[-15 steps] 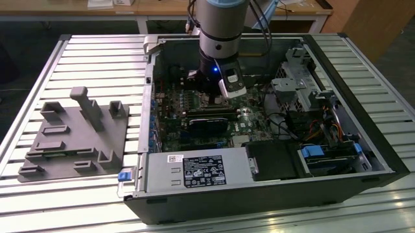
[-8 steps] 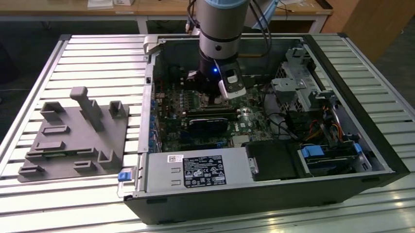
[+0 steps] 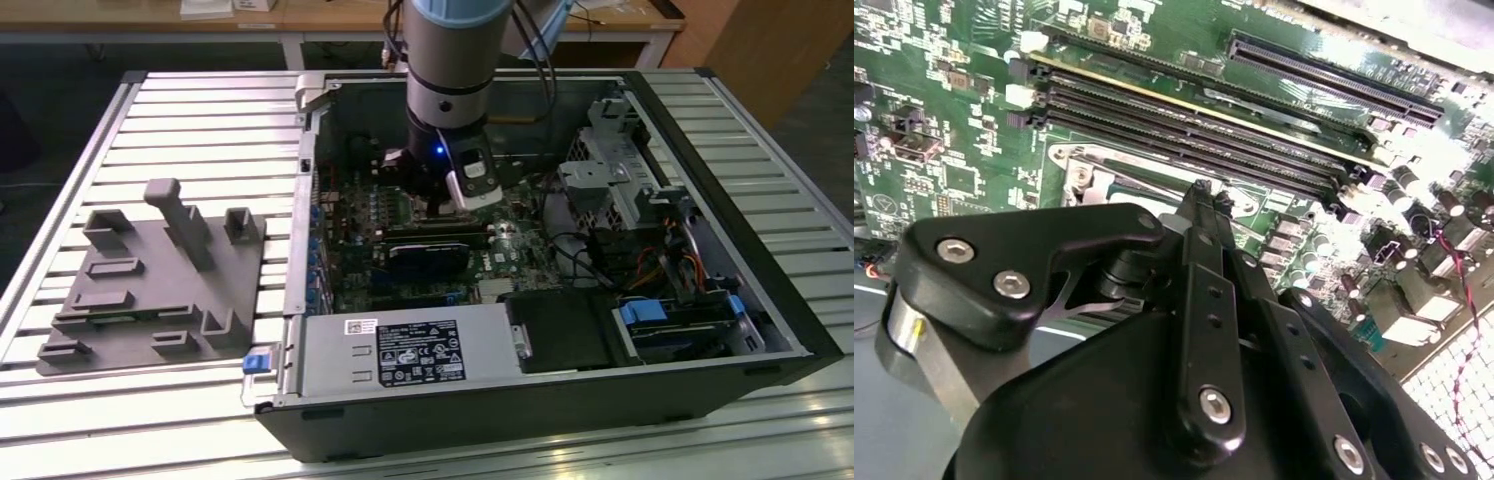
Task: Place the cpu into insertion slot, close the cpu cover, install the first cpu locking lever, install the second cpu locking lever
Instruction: 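Install the second cpu locking lever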
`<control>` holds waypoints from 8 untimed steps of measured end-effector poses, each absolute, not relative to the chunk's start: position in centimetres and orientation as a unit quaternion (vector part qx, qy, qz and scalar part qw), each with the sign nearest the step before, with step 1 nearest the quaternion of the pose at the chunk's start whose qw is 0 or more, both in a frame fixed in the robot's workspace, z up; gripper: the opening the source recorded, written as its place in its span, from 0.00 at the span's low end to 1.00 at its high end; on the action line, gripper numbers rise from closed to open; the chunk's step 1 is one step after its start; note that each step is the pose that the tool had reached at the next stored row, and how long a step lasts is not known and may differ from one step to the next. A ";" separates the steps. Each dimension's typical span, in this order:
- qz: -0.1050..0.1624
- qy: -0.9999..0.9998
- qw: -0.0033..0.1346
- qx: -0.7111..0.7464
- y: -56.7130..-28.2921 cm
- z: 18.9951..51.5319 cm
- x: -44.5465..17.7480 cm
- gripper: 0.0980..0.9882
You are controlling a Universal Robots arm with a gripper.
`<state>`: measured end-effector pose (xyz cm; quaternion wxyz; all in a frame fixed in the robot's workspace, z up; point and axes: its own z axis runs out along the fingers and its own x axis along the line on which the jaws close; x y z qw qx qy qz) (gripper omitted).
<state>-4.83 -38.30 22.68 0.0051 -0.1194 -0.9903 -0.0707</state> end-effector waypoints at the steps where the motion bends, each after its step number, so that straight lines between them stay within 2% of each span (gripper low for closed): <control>1: -0.071 -0.990 0.005 -0.119 -38.3 22.6 -4.9 0.01; 8: -0.085 -0.989 0.007 -0.119 -38.9 22.3 -5.1 0.01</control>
